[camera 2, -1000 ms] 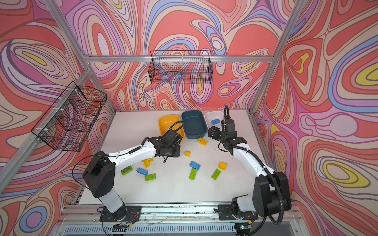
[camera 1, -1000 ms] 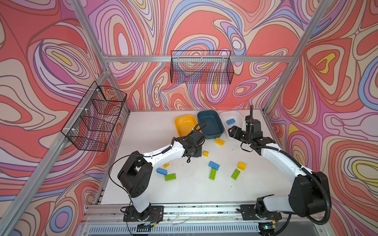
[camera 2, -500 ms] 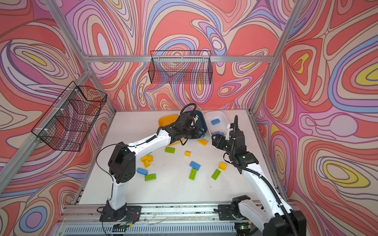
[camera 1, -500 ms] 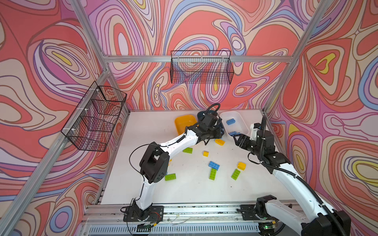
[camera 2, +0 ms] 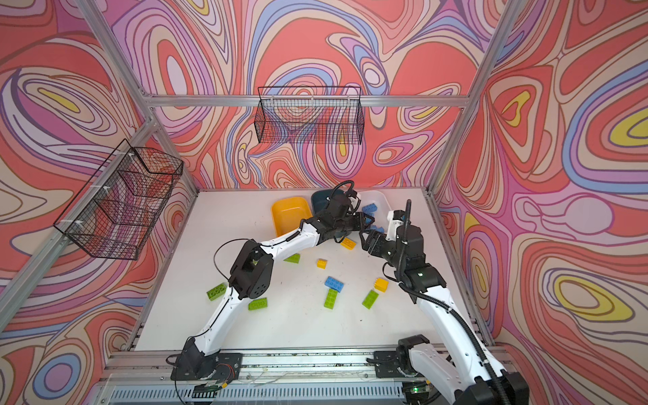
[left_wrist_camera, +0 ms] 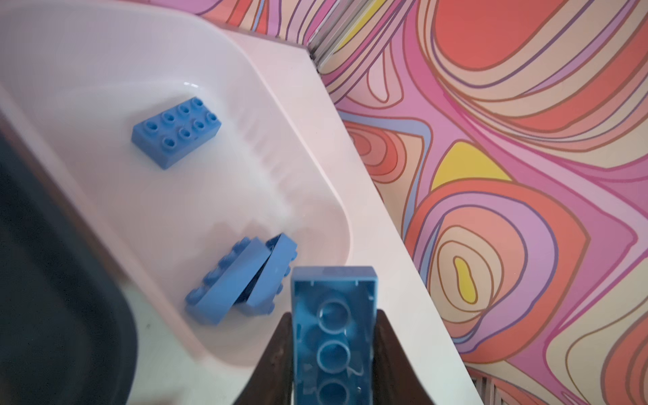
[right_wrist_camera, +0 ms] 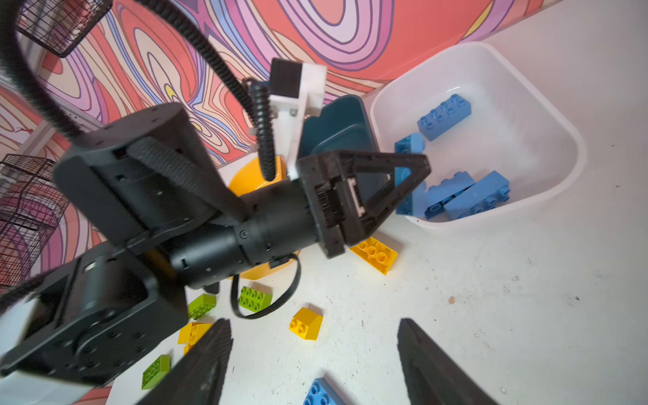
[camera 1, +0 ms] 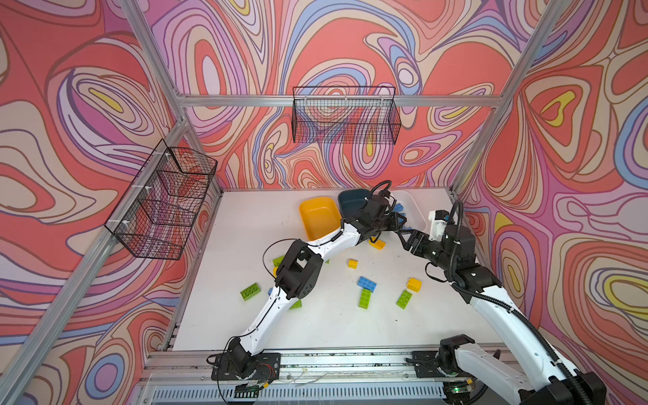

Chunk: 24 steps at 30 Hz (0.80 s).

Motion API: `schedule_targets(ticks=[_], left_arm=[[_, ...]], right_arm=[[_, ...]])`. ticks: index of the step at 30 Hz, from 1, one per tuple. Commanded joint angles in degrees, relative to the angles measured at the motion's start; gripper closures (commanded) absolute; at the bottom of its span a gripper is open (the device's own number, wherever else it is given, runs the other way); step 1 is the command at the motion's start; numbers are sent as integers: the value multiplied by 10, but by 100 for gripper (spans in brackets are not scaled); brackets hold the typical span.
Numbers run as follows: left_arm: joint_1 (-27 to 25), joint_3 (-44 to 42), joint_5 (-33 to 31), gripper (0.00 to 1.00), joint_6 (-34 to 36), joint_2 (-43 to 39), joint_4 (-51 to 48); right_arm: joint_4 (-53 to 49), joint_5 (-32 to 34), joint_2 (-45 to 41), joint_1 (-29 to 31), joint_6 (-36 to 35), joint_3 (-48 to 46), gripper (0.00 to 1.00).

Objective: Sort the legos into containers by color
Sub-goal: 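Release the blue brick into the white tub while the right arm reaches out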

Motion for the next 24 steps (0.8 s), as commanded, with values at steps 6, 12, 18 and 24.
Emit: schedule_targets(ticks=[6, 12, 18, 24], left_arm=[[-7, 139, -42, 67, -37, 97, -8], [-7, 157, -56, 60, -56, 110, -12], [-7, 167, -54, 36, -44, 106, -18], [-3, 162, -67, 22, -10, 70, -47]], right_arm=[[18, -8, -29, 8, 7, -21, 22], [20, -4, -36, 10, 5, -22, 21], [32, -3, -34, 10, 12, -16, 21], [29, -1, -43, 11, 16, -10, 21]])
